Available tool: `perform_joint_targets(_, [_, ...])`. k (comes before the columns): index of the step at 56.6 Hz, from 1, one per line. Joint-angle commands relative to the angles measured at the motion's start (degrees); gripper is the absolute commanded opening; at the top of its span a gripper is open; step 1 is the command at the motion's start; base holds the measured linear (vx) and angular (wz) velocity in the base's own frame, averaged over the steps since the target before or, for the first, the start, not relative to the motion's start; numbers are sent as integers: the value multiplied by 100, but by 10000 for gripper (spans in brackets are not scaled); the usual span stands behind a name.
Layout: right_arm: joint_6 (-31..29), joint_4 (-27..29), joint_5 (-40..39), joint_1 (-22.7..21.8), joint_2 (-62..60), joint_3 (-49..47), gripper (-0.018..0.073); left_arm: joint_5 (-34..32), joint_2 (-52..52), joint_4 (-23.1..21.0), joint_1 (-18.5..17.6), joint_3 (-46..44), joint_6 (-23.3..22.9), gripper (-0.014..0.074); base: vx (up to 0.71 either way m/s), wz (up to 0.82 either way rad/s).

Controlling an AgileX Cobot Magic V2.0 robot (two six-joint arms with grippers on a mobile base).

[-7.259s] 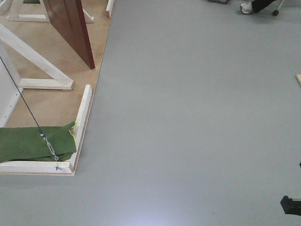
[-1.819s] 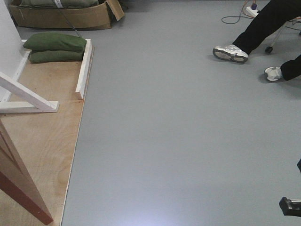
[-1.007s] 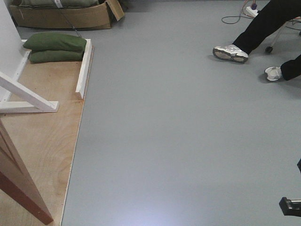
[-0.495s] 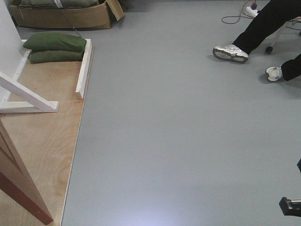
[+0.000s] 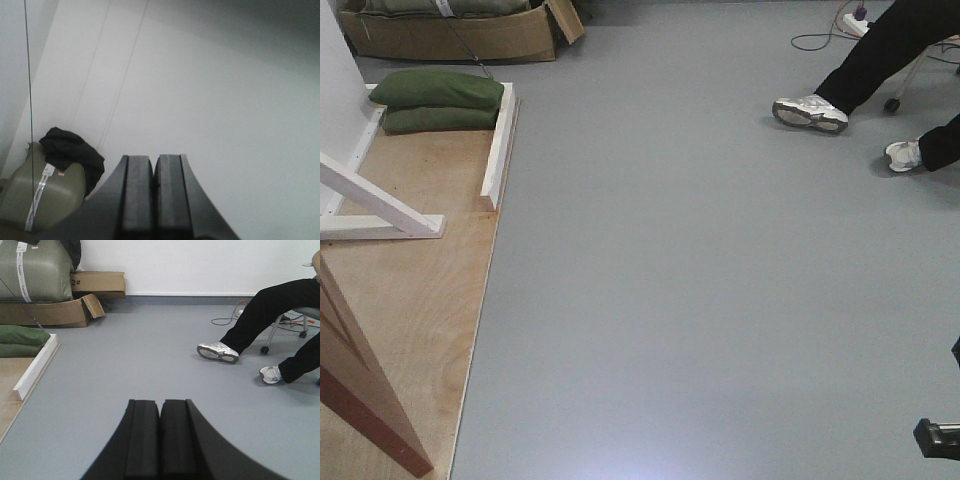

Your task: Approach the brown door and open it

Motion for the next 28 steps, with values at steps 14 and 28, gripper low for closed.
perform_joint_targets(14, [-31, -35, -468, -15, -81, 29, 0, -2761, 1096, -3280, 7, -1252, 2292, -4, 0, 0])
perform_joint_targets(28, [-31, -35, -468, -15, -81, 29, 0, -3708, 1845, -5649, 7, -2557, 4751, -4, 0, 0])
